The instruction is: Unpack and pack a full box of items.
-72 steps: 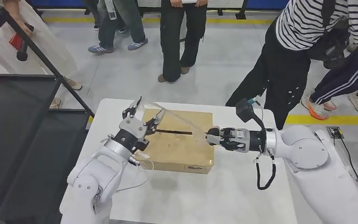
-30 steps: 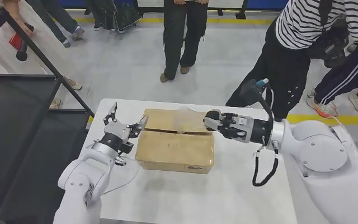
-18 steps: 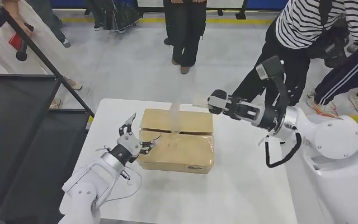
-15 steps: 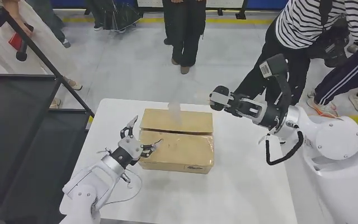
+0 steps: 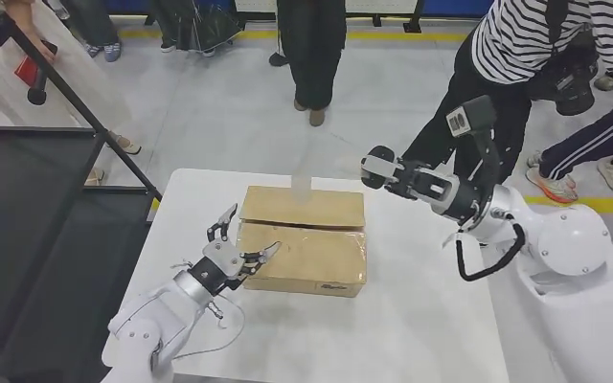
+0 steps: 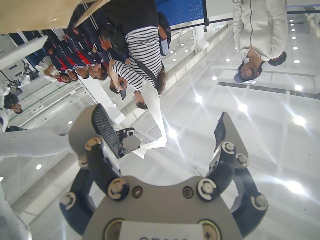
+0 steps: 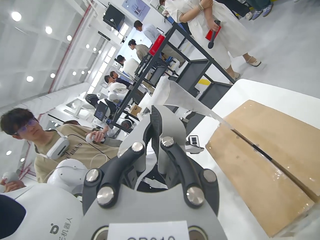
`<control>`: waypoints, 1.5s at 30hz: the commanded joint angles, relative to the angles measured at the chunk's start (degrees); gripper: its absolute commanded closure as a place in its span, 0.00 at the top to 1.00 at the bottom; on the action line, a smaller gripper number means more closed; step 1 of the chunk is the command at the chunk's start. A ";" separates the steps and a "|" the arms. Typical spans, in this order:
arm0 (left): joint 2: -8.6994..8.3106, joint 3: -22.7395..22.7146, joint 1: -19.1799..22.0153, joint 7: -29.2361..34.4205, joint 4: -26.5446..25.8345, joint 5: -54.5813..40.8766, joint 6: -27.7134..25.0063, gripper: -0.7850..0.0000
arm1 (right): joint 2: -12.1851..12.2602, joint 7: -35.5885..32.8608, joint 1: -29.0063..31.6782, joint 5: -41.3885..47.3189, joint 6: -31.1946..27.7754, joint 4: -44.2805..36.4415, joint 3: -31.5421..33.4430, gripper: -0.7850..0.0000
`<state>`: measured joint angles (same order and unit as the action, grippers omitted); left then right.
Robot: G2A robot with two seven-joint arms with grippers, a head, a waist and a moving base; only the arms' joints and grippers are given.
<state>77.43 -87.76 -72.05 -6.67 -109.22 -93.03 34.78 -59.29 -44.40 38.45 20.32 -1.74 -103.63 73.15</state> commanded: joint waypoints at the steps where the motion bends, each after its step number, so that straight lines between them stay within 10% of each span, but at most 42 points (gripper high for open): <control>1: 0.09 -0.01 0.13 -0.92 0.52 -5.22 -0.20 1.00 | -0.11 0.53 0.16 1.92 -0.30 0.26 0.11 0.00; 7: 0.25 -0.19 1.80 -8.17 1.97 -22.54 -1.16 1.00 | -0.38 0.82 0.69 6.77 -0.75 1.22 0.43 0.00; 19: -2.44 5.29 -0.44 6.51 -6.59 45.16 -14.07 1.00 | -0.76 0.64 0.86 9.47 -2.55 3.03 0.16 0.00; 31: -2.37 5.59 -1.43 8.22 -6.11 45.10 -17.28 1.00 | -0.74 1.59 1.26 7.33 -2.88 2.29 0.22 0.00; 45: -4.89 8.25 -5.71 11.07 -4.14 106.73 -37.41 1.00 | -1.56 7.94 1.14 22.28 13.74 3.55 0.67 0.00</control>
<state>72.69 -79.86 -77.50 3.93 -113.54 7.28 -1.37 -60.78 -36.73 39.72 40.86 10.13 -100.35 73.86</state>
